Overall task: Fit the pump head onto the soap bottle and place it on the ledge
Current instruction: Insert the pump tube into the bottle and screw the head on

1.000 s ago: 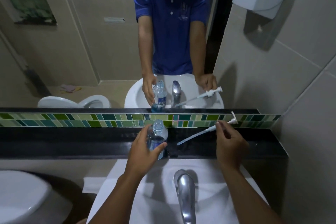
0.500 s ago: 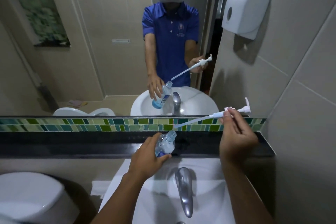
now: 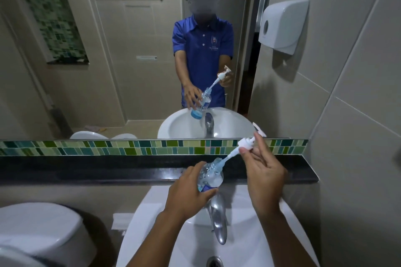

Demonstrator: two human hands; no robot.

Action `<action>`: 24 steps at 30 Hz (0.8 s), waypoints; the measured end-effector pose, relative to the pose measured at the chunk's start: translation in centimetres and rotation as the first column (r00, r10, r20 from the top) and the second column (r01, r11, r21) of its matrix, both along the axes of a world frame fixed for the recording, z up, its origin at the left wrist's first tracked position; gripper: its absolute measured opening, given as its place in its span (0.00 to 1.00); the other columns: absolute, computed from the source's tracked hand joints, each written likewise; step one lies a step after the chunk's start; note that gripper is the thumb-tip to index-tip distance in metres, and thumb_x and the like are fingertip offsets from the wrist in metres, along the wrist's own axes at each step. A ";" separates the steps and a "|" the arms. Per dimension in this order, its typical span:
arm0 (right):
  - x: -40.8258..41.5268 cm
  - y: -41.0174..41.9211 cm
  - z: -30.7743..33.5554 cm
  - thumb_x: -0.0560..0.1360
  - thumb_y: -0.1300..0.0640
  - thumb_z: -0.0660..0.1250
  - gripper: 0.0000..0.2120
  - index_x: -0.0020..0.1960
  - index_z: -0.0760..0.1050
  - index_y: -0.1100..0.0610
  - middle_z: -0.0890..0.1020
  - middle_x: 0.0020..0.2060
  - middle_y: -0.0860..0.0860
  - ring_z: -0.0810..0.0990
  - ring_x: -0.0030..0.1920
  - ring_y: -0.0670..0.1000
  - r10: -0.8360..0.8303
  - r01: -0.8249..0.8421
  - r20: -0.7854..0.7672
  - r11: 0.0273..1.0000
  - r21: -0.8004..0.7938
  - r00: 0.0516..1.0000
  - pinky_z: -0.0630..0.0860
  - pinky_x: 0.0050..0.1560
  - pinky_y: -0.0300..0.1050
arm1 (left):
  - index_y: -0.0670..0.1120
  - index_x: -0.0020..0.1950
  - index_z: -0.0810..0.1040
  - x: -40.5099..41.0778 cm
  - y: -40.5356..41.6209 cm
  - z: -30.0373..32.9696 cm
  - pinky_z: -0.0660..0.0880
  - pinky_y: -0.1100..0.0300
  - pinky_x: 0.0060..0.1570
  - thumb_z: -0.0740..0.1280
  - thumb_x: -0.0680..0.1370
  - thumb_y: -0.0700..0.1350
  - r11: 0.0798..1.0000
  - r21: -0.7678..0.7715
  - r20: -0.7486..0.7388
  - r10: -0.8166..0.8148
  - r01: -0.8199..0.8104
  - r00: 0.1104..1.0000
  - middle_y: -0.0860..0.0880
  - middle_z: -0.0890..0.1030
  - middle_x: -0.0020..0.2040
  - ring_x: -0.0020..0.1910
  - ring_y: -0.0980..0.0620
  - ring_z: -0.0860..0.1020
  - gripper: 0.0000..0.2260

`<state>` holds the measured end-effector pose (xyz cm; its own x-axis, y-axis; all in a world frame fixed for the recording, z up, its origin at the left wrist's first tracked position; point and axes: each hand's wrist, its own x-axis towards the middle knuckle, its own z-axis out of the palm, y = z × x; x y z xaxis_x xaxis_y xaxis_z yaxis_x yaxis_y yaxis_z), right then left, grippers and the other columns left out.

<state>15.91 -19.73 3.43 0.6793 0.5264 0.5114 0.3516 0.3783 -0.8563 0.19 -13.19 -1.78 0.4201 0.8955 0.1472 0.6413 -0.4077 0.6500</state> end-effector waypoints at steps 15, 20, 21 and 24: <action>-3.2 -3.6 -4.1 0.73 0.63 0.74 0.21 0.62 0.73 0.49 0.84 0.52 0.49 0.85 0.52 0.45 0.250 -0.336 -0.338 0.915 -0.225 0.907 0.84 0.48 0.44 | 0.61 0.75 0.64 -0.4 -5.8 -1.3 0.63 0.80 0.48 0.75 0.71 0.61 0.995 -0.102 0.185 0.020 -0.002 0.982 0.64 0.72 0.67 0.58 0.67 0.70 0.36; -2.3 -4.6 -2.9 0.79 0.64 0.66 0.12 0.57 0.78 0.50 0.88 0.46 0.40 0.86 0.52 0.43 0.470 -0.542 -0.323 0.819 -0.187 0.822 0.82 0.38 0.35 | 0.64 0.74 0.64 -1.3 -6.5 -1.0 0.68 0.83 0.43 0.77 0.70 0.59 0.992 -0.127 0.223 0.010 0.019 0.975 0.64 0.68 0.61 0.54 0.67 0.72 0.36; -2.1 -4.5 -3.0 0.77 0.64 0.69 0.11 0.54 0.78 0.50 0.87 0.46 0.42 0.87 0.52 0.47 0.449 -0.524 -0.328 0.830 -0.192 0.831 0.82 0.37 0.35 | 0.65 0.73 0.64 -1.4 -6.6 -1.0 0.69 0.83 0.43 0.77 0.70 0.59 0.991 -0.130 0.227 0.008 0.023 0.974 0.63 0.69 0.62 0.55 0.65 0.73 0.36; -1.7 -4.4 -3.0 0.74 0.55 0.74 0.14 0.58 0.76 0.51 0.86 0.52 0.47 0.86 0.55 0.53 0.448 -0.533 -0.364 0.827 -0.178 0.817 0.84 0.41 0.39 | 0.69 0.70 0.62 -1.6 -7.0 -0.7 0.70 0.82 0.45 0.77 0.70 0.59 0.991 -0.134 0.238 0.002 0.031 0.971 0.64 0.70 0.62 0.56 0.65 0.73 0.34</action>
<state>14.22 -24.11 0.41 0.3868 0.9134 0.1268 -0.1039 0.1798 -0.9782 -1.37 -20.15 -2.47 0.4012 0.9078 0.1221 0.4567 -0.3138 0.8324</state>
